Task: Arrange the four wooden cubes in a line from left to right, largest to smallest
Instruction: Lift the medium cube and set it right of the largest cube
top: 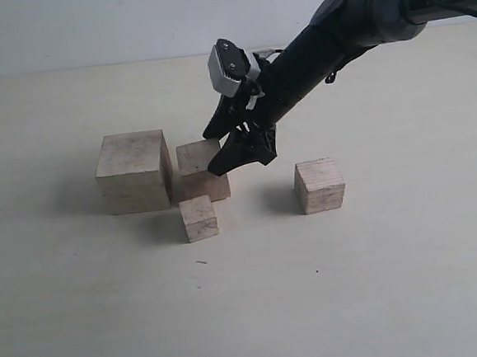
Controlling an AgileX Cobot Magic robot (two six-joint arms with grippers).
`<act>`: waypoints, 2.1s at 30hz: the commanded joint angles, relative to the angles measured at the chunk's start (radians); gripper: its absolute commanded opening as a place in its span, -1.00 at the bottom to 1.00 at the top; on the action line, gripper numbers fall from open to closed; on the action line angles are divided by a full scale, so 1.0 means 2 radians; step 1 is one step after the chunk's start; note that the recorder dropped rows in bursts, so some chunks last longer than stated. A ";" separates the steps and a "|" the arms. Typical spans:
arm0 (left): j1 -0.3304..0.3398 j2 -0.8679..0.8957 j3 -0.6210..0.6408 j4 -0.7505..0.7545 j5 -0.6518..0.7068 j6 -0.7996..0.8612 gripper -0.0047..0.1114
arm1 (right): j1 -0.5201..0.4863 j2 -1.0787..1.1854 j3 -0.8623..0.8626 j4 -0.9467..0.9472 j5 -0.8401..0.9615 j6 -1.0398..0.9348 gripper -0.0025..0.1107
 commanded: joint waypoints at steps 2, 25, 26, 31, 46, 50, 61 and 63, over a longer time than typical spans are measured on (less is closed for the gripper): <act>-0.003 -0.003 0.000 0.000 -0.006 -0.001 -0.92 | 0.015 0.003 0.004 -0.023 -0.004 0.028 -0.96; -0.003 -0.003 0.000 0.000 -0.006 -0.001 -0.92 | 0.031 0.003 0.004 -0.051 -0.062 0.088 -0.96; -0.003 -0.003 0.000 0.000 -0.006 -0.001 -0.92 | 0.031 0.003 0.004 -0.051 -0.067 0.088 -0.96; -0.003 -0.003 0.000 0.000 -0.006 -0.001 -0.92 | 0.031 0.003 0.004 -0.055 -0.081 0.089 -0.96; -0.003 -0.003 0.000 0.000 -0.006 -0.001 -0.92 | 0.034 0.003 0.004 -0.050 -0.062 0.086 -0.96; -0.003 -0.003 0.000 0.000 -0.006 -0.001 -0.92 | 0.034 0.003 0.004 -0.051 -0.063 0.088 -0.90; -0.003 -0.003 0.000 0.000 -0.006 -0.001 -0.92 | 0.034 -0.016 0.004 -0.046 -0.067 0.088 0.26; -0.003 -0.003 0.000 0.000 -0.006 -0.001 -0.92 | 0.034 -0.026 0.004 -0.045 -0.080 0.091 0.38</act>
